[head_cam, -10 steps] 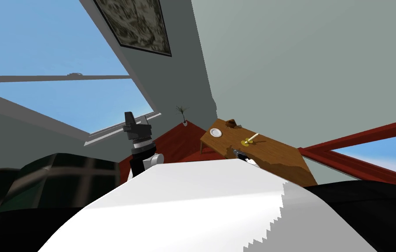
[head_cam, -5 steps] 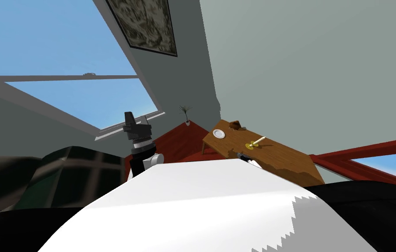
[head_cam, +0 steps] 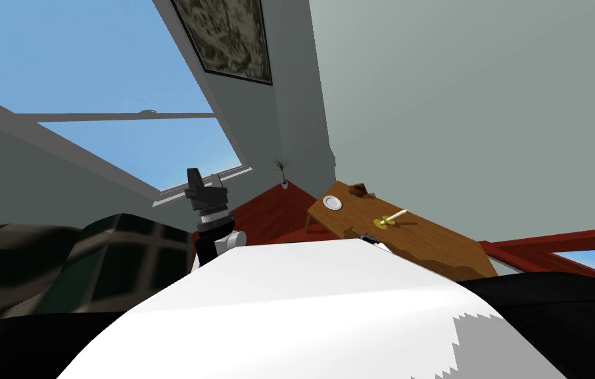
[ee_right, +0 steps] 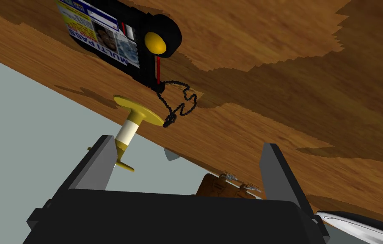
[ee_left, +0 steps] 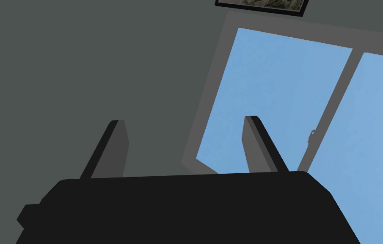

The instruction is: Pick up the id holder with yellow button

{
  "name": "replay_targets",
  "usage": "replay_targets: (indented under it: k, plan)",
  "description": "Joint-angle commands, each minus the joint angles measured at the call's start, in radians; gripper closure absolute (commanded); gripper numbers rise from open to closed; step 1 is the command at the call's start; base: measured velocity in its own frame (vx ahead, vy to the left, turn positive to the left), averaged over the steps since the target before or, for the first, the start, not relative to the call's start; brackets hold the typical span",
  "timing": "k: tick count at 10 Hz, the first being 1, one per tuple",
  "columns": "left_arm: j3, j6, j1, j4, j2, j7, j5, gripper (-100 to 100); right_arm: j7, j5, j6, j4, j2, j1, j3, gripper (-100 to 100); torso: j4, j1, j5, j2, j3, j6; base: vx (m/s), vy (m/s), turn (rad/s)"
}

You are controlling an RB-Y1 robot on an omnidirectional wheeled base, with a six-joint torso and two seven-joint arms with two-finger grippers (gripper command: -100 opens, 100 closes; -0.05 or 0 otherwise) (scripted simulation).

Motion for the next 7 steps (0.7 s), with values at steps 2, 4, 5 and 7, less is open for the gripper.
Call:
replay_targets:
  k: [2, 4, 5, 7]
  plan:
    - [0.000, 0.000, 0.000, 0.000, 0.000, 0.000, 0.000, 0, 0.028, 0.011, 0.044, 0.051, -0.021, -0.009, 0.002, -100, 0.000, 0.000, 0.000, 0.000, 0.000, 0.000, 0.014, 0.020, 0.107]
    - [0.000, 0.000, 0.000, 0.000, 0.000, 0.000, 0.000, 0, 0.045, 0.022, 0.075, 0.082, -0.032, -0.013, 0.003, -100, 0.000, 0.001, 0.000, 0.000, 0.000, 0.000, 0.022, 0.028, 0.108]
    - [0.000, 0.000, 0.000, 0.000, 0.000, 0.000, 0.000, 0, 0.055, 0.028, 0.092, 0.099, -0.038, -0.016, 0.003, -100, 0.000, 0.001, 0.000, 0.000, 0.000, 0.000, 0.012, 0.022, 0.082]
    - [0.000, 0.000, 0.000, 0.000, 0.000, 0.000, 0.000, 0, 0.053, 0.021, 0.089, 0.084, -0.035, -0.015, 0.004, 0, 0.000, 0.000, 0.000, 0.000, 0.000, 0.000, 0.002, 0.005, 0.007]
